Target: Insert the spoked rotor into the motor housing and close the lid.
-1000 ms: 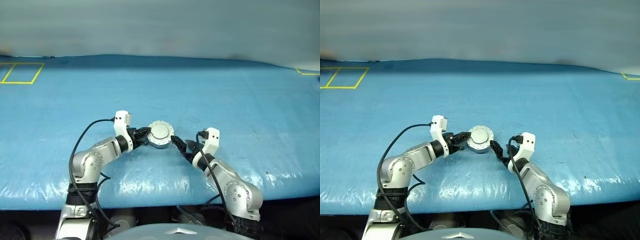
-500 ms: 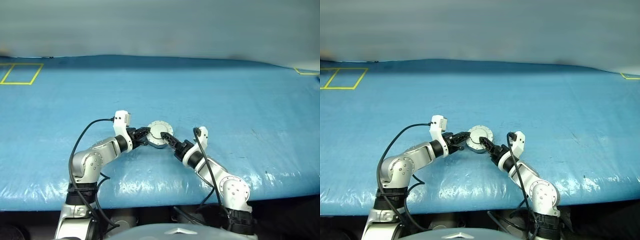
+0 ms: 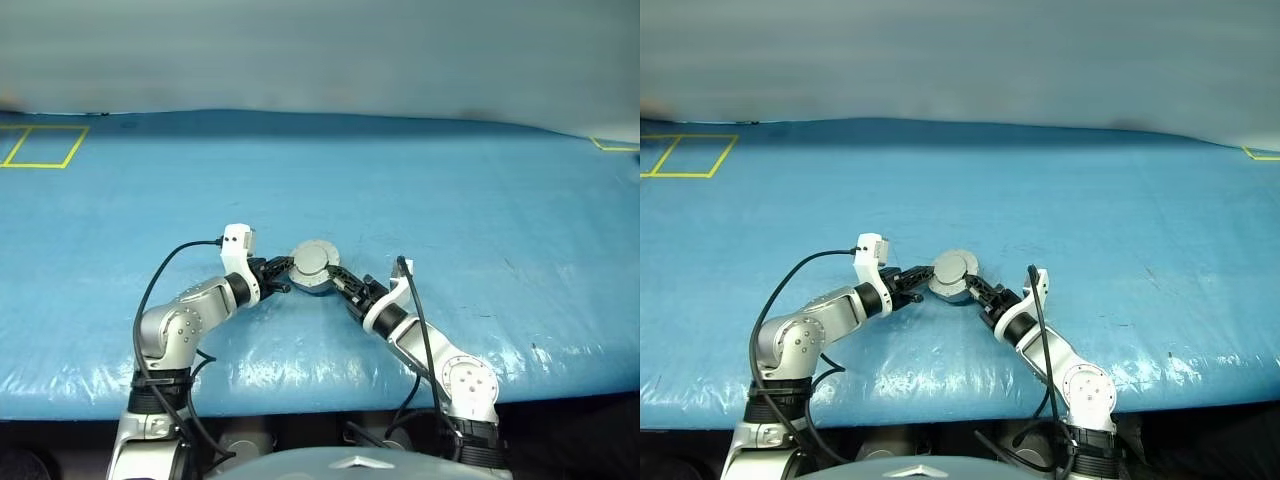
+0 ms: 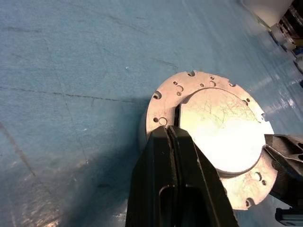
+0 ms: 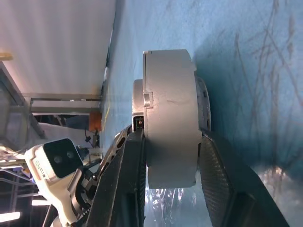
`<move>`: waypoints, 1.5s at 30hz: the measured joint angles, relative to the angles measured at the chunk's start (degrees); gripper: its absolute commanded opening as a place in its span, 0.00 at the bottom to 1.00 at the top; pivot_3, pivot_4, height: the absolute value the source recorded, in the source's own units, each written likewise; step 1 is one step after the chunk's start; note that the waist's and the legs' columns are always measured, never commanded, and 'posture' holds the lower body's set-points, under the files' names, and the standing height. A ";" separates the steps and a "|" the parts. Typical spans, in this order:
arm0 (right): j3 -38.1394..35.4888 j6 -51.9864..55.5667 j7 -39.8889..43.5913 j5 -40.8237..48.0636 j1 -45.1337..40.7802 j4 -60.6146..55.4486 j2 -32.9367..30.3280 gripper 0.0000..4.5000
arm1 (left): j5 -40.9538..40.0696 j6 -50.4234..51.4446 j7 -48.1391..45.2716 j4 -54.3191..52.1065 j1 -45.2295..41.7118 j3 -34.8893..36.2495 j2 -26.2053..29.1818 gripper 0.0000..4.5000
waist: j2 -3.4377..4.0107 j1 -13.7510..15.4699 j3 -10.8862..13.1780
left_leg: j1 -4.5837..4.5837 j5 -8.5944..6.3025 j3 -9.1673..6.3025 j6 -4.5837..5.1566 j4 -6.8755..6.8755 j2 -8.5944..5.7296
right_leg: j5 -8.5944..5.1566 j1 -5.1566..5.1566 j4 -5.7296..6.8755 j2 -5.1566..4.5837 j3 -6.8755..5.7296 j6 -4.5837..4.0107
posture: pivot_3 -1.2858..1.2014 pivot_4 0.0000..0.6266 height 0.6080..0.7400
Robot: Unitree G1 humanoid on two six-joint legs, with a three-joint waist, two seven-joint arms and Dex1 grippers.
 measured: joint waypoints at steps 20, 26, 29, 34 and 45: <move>2.80 -1.79 -2.65 4.35 1.61 -0.50 -0.04 0.27 | -4.95 -5.76 2.82 -0.56 3.40 9.08 -5.68 0.37 | 0.00 -0.37 0.01 | -0.10 0.00 0.01 0.01 0.00 0.02 | 0.04 -0.08 0.01 0.02 0.01 0.07 | 0.52 0.24 1.00; 2.65 -4.08 -4.57 7.23 1.63 -0.49 -0.05 0.27 | -18.74 -2.03 7.79 -2.87 5.95 17.26 -10.32 0.81 | -0.04 -0.30 0.06 | -0.22 -0.01 0.01 0.03 0.04 0.00 | 0.13 -0.16 -0.03 -0.01 0.02 0.23 | 0.52 0.24 1.00; 2.61 -5.55 -5.00 8.08 1.33 -0.47 -0.05 0.27 | -30.03 0.75 11.42 -2.85 8.47 20.28 -12.79 1.00 | -0.05 -0.26 0.08 | -0.33 -0.01 -0.04 0.04 0.05 0.00 | 0.23 -0.23 -0.04 0.00 0.00 0.41 | 0.52 0.24 1.00; 2.79 -7.66 -5.12 8.78 -1.82 -0.46 -0.04 0.27 | -44.20 1.19 17.83 -2.55 12.38 20.22 -14.94 1.00 | -0.07 -0.26 0.16 | -0.56 -0.03 -0.16 0.08 0.32 0.00 | 0.28 -0.30 -0.01 0.05 -0.07 0.48 | 0.52 0.24 1.00; 6.53 -9.05 -5.12 10.83 -4.09 -0.48 0.02 0.27 | -51.05 -3.70 19.81 0.18 13.98 13.82 -14.70 1.00 | -0.08 -0.02 0.16 | -0.63 -0.08 -0.14 0.19 0.57 -0.05 | 0.22 -0.25 -0.01 0.03 -0.04 0.33 | 0.52 0.24 1.00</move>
